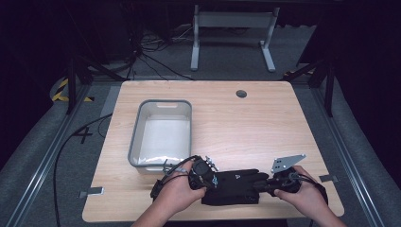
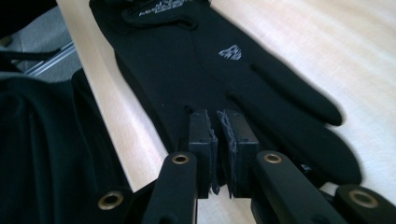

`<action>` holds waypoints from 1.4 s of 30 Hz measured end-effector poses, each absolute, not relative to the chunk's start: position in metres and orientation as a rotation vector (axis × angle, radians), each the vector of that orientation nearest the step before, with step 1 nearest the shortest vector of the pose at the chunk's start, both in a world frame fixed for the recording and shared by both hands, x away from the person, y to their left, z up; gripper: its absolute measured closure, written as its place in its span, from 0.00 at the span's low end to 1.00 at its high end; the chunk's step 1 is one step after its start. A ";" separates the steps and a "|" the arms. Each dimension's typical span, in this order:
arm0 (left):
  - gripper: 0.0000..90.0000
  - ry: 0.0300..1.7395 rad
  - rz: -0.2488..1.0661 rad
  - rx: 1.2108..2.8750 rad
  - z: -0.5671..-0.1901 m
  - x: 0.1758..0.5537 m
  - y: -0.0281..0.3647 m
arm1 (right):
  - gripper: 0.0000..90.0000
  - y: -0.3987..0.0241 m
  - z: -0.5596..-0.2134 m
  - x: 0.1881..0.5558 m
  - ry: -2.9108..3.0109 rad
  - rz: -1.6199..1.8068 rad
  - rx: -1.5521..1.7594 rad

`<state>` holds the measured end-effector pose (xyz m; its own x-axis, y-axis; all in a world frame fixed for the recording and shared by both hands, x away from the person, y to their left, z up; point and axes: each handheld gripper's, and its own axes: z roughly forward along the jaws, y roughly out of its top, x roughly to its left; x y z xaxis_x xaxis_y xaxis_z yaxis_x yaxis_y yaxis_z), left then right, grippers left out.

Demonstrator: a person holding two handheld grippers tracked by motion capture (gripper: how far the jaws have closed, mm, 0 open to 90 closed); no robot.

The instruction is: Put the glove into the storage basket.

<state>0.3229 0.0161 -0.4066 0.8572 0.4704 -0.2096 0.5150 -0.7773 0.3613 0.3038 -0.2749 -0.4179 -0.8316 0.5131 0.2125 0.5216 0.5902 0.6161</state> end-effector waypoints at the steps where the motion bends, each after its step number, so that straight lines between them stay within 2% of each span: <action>1: 0.95 0.723 -0.156 2.633 -0.408 0.323 0.015 | 0.93 -0.274 -0.419 0.303 -2.789 -1.079 -0.906; 8: 0.90 0.714 -0.188 2.659 -0.413 0.323 0.013 | 0.94 -0.266 -0.428 0.300 -2.822 -0.964 -0.868; 11: 0.83 0.714 -0.142 2.606 -0.407 0.323 0.016 | 0.93 -0.267 -0.425 0.299 -2.830 -0.969 -0.859; 15: 0.81 0.735 -0.073 2.516 -0.397 0.324 0.021 | 0.91 -0.275 -0.413 0.299 -2.839 -1.033 -0.874; 20: 0.71 0.743 -0.029 2.519 -0.401 0.326 0.024 | 0.84 -0.294 -0.407 0.309 -2.865 -1.111 -0.976; 22: 0.70 0.728 -0.034 2.522 -0.404 0.326 0.021 | 0.80 -0.300 -0.410 0.315 -2.884 -1.130 -1.007; 30: 0.72 0.624 -0.113 2.630 -0.413 0.319 0.010 | 0.80 -0.304 -0.427 0.324 -2.859 -1.079 -1.053; 33: 0.70 0.614 -0.146 2.688 -0.421 0.317 0.007 | 0.80 -0.303 -0.429 0.323 -2.850 -1.052 -1.043; 42: 0.61 0.657 -0.121 2.639 -0.417 0.310 0.018 | 0.72 -0.314 -0.426 0.326 -2.863 -1.054 -1.076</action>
